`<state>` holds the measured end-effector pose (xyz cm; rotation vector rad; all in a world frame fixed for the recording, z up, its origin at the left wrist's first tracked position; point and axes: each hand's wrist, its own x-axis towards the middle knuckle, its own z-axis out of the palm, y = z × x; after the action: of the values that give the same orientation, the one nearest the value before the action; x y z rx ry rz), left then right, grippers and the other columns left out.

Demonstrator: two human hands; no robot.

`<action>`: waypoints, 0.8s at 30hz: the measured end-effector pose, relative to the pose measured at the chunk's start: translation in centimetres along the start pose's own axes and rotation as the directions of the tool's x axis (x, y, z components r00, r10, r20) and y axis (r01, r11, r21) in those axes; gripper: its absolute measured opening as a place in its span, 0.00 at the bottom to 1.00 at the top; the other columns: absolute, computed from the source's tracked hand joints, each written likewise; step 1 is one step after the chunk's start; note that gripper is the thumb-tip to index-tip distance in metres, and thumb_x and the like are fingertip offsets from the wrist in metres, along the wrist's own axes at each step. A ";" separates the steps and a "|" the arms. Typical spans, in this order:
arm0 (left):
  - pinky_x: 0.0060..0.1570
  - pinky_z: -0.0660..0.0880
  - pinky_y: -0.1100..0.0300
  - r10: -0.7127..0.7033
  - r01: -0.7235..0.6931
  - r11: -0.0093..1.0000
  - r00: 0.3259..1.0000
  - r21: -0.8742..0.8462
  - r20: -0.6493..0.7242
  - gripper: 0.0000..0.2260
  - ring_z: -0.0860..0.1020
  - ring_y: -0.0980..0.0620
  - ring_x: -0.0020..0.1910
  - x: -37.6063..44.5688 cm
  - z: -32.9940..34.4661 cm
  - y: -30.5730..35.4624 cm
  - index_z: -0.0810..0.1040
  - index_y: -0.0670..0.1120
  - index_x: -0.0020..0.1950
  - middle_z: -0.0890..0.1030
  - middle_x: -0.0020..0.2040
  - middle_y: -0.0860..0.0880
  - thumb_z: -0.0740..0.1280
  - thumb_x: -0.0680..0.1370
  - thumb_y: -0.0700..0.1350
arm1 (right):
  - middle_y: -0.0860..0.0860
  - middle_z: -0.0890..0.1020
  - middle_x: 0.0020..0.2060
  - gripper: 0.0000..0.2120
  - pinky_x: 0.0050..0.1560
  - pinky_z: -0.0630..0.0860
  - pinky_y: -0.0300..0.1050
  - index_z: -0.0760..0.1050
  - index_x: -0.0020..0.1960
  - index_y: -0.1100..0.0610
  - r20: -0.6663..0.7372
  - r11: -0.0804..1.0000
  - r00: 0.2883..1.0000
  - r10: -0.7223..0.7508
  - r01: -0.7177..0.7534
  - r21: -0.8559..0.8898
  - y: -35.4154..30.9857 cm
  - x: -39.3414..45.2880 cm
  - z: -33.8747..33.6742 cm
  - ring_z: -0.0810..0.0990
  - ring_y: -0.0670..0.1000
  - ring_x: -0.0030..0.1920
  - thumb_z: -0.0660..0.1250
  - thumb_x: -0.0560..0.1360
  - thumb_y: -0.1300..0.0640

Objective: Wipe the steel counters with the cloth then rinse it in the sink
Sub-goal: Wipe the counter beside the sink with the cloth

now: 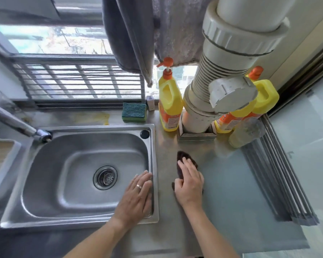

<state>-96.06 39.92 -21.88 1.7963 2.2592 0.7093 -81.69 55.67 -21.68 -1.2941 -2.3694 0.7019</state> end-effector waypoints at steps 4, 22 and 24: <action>0.73 0.64 0.46 -0.164 0.166 0.977 0.986 0.135 -0.026 0.13 0.71 0.43 0.73 -4.4 -4.2 -5.9 0.74 0.44 0.61 0.75 0.70 0.44 0.58 0.79 0.45 | 0.46 0.77 0.71 0.31 0.69 0.68 0.49 0.79 0.69 0.52 0.038 0.997 0.997 -0.060 0.059 0.043 -4.5 -2.3 2.2 0.72 0.44 0.73 0.62 0.67 0.64; 0.68 0.72 0.44 -0.482 0.460 0.857 0.875 0.232 0.044 0.20 0.74 0.41 0.69 -14.4 -17.9 -23.9 0.77 0.43 0.61 0.75 0.67 0.42 0.57 0.74 0.49 | 0.49 0.86 0.33 0.13 0.38 0.79 0.41 0.84 0.32 0.45 0.440 0.821 0.754 0.488 -0.225 -0.524 -13.0 -2.3 -4.1 0.85 0.51 0.35 0.68 0.68 0.61; 0.71 0.69 0.42 -0.523 0.500 0.836 0.851 0.224 0.053 0.24 0.70 0.40 0.73 -14.6 -18.9 -25.7 0.76 0.41 0.66 0.72 0.72 0.41 0.57 0.73 0.50 | 0.52 0.85 0.27 0.12 0.29 0.76 0.39 0.84 0.34 0.54 0.542 0.829 0.670 0.508 -0.208 -0.519 -17.2 0.9 -4.7 0.84 0.53 0.29 0.64 0.70 0.63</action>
<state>-122.49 16.95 -19.60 1.1520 2.6354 0.2738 -91.38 49.68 -7.94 -2.0359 -2.9742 0.9301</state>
